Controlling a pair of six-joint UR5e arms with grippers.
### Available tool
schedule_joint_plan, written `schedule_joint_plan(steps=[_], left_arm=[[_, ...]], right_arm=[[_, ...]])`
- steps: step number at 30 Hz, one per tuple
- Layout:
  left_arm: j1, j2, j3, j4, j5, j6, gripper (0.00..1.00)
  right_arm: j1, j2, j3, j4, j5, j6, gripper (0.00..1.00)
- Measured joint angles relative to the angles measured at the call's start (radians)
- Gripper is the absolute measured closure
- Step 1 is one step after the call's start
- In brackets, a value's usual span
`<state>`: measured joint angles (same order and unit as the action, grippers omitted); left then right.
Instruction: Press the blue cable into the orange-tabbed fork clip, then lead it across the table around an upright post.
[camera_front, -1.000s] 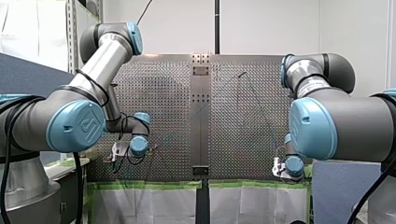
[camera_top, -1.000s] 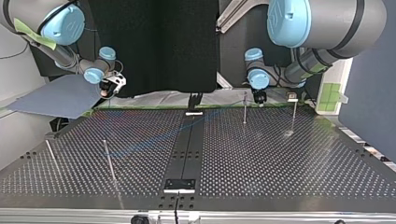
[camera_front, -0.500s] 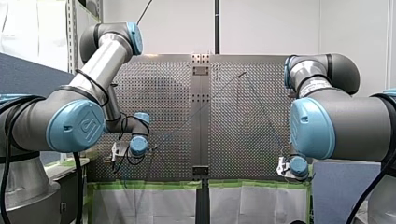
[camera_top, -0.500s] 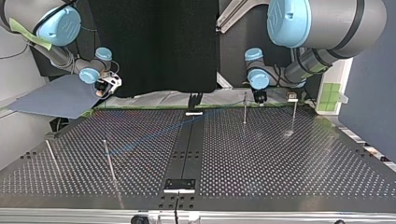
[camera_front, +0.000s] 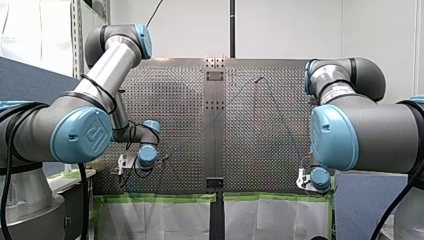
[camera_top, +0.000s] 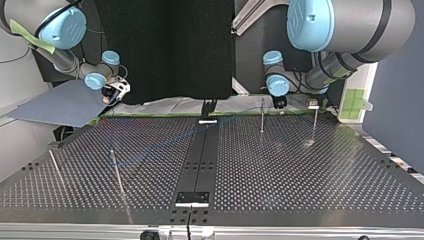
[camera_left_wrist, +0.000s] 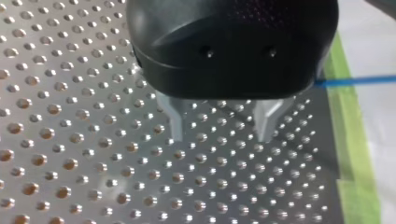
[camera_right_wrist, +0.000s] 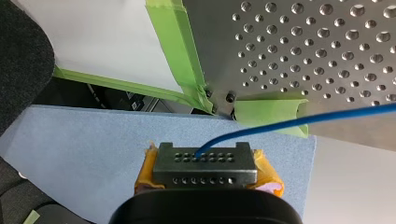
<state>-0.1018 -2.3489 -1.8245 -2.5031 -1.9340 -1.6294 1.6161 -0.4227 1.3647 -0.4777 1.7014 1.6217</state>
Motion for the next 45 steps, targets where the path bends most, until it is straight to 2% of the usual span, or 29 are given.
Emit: schedule_joint_plan(steps=[6,16,22,28,37,45], left_arm=[[-0.001,0.000,-0.001,-0.049,0.016,-0.040,0.01],[0.003,0.003,-0.045,-0.120,0.100,-0.129,0.01],[0.005,0.024,-0.088,-0.089,0.145,-0.180,0.01],[0.007,0.072,-0.132,-0.053,0.153,-0.216,0.01],[0.000,0.140,-0.171,-0.051,0.161,-0.230,0.01],[-0.008,0.172,-0.216,-0.026,0.190,-0.231,0.01]], right_arm=[[0.000,0.000,0.000,0.002,0.000,0.000,1.00],[0.000,0.000,0.000,0.004,0.000,0.000,1.00],[0.000,0.000,0.000,0.009,0.000,-0.002,1.00],[0.001,0.000,0.000,0.017,0.000,-0.004,1.00],[0.002,0.000,0.000,0.025,0.000,-0.005,1.00],[0.002,0.000,0.000,0.025,0.000,-0.006,1.00]])
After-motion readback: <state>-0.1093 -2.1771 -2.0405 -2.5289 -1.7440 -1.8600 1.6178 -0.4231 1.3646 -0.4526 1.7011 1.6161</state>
